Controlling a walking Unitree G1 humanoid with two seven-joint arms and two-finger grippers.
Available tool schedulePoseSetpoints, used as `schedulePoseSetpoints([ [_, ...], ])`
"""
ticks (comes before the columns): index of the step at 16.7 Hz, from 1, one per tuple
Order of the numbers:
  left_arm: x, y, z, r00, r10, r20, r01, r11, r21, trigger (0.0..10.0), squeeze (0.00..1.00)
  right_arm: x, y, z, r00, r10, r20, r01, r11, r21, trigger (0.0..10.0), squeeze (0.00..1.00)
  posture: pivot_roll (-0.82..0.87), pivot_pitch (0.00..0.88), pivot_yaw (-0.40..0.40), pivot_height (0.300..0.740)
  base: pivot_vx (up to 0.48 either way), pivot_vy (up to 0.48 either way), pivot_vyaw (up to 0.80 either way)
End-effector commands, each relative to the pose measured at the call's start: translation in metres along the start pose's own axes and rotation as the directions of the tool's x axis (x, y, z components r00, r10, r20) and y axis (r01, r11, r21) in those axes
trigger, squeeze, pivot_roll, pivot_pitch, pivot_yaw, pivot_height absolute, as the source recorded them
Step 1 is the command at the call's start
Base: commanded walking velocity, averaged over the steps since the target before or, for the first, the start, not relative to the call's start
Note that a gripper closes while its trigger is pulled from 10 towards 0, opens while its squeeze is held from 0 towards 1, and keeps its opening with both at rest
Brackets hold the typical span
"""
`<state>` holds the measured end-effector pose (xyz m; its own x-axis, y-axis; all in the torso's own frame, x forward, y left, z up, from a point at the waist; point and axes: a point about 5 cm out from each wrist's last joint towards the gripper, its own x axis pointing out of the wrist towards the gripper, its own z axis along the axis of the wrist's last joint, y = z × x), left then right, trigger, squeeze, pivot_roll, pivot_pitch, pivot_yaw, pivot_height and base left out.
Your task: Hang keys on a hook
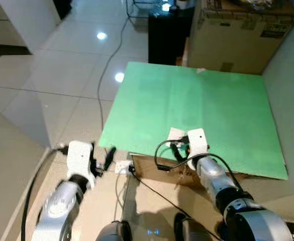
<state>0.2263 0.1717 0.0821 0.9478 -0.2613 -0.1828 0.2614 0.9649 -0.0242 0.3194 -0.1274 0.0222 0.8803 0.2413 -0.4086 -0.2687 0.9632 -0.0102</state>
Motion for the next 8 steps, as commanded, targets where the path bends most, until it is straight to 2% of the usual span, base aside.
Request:
schedulePoseSetpoints([
  [1,-0.004,-0.003,-0.003,1.0,-0.018,-0.016,0.017,1.0,-0.003,10.0,0.0,0.001,0.006,-0.002,0.999,0.021,-0.024,-0.021,1.0,0.006,10.0,0.0,0.09,0.234,0.045,0.736,0.0,0.0,0.0],
  [3,-0.005,-0.007,-0.005,1.0,-0.019,-0.022,0.019,1.0,-0.003,10.0,0.0,0.002,0.01,-0.002,0.999,0.042,-0.027,-0.042,0.999,0.013,10.0,0.0,0.09,0.238,0.042,0.736,0.0,0.0,0.0],
  [4,-0.005,-0.008,-0.005,1.0,-0.02,-0.024,0.019,1.0,-0.004,10.0,0.0,0.003,0.014,-0.001,0.998,0.061,-0.025,-0.06,0.998,0.021,0.0,0.0,0.09,0.241,0.043,0.736,0.0,0.0,0.0],
  [8,-0.005,-0.007,-0.005,0.999,-0.019,-0.029,0.019,1.0,-0.001,10.0,0.0,0.004,0.019,-0.001,0.997,0.077,-0.032,-0.076,0.997,0.018,0.0,0.0,0.09,0.238,0.046,0.736,0.0,0.0,0.0],
])
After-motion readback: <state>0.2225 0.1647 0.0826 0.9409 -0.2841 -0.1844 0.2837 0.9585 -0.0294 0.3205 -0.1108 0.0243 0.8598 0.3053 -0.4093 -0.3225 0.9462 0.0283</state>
